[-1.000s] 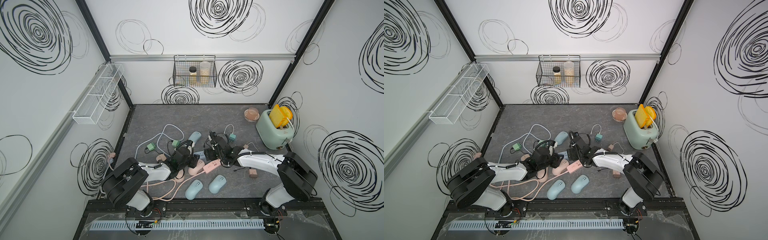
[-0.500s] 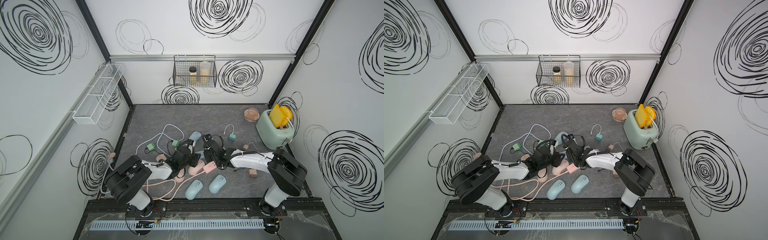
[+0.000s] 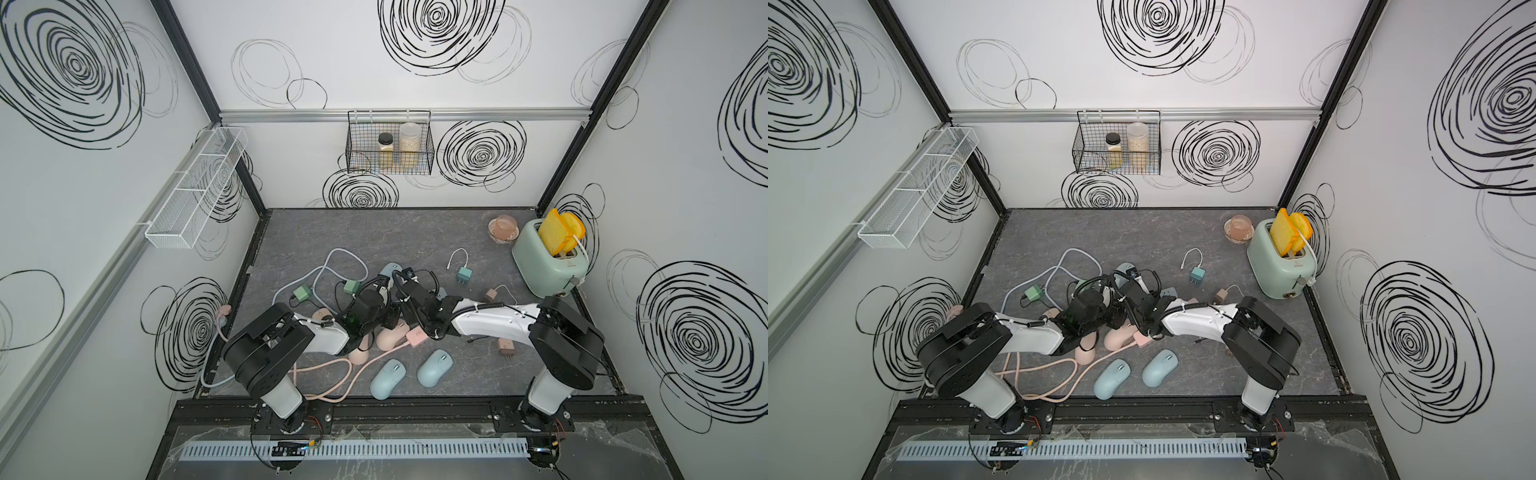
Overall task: Unplug the wireless mouse
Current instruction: Remove the plug from the socket.
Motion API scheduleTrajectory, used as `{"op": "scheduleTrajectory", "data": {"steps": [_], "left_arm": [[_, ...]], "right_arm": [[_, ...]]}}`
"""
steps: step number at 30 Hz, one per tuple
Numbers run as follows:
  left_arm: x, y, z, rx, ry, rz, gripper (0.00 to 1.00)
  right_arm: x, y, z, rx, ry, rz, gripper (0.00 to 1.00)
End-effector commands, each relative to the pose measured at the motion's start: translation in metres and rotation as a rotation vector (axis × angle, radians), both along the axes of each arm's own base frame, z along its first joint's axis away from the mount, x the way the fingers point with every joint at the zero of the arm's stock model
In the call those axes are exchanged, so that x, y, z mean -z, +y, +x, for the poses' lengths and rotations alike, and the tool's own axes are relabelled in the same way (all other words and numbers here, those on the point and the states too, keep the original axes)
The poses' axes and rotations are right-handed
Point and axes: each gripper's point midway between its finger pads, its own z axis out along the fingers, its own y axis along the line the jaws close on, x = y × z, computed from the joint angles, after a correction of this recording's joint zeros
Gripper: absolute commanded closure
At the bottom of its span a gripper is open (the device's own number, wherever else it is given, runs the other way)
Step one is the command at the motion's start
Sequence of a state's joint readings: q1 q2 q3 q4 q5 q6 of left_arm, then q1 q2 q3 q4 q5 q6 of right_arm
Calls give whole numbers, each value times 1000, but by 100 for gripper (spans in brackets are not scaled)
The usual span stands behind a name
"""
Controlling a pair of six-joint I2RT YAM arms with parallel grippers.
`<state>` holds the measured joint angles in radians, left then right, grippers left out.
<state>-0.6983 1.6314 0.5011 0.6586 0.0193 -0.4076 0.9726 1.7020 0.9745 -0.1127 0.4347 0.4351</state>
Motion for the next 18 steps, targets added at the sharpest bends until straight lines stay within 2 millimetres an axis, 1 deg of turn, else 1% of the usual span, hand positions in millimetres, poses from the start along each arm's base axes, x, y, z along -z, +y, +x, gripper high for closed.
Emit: {"op": "scheduleTrajectory", "data": {"steps": [1, 3, 5, 6, 8, 10, 12, 14, 18], "left_arm": [[39, 8, -20, 26, 125, 79, 50], [40, 9, -20, 26, 128, 84, 50], [41, 8, -20, 28, 129, 84, 50], [42, 7, -20, 29, 132, 86, 50], [44, 7, -20, 31, 137, 92, 50], [47, 6, -20, 35, 141, 100, 50], [49, 6, -20, 33, 147, 104, 50], [50, 6, -21, 34, 148, 107, 50], [53, 6, -21, 35, 153, 109, 50]], "right_arm": [[-36, 12, 11, -6, -18, 226, 100], [-48, 14, 9, -36, 44, 415, 100], [-58, 16, 9, -49, 75, 506, 100], [-61, 18, 9, -57, 66, 507, 100], [-65, 20, 12, -48, -7, 410, 100], [-63, 18, 17, -12, -63, 292, 100], [-59, 8, 23, 46, -107, 217, 100], [-60, 3, 26, 73, -150, 196, 100], [-76, -2, 32, 104, -262, 204, 100]]}}
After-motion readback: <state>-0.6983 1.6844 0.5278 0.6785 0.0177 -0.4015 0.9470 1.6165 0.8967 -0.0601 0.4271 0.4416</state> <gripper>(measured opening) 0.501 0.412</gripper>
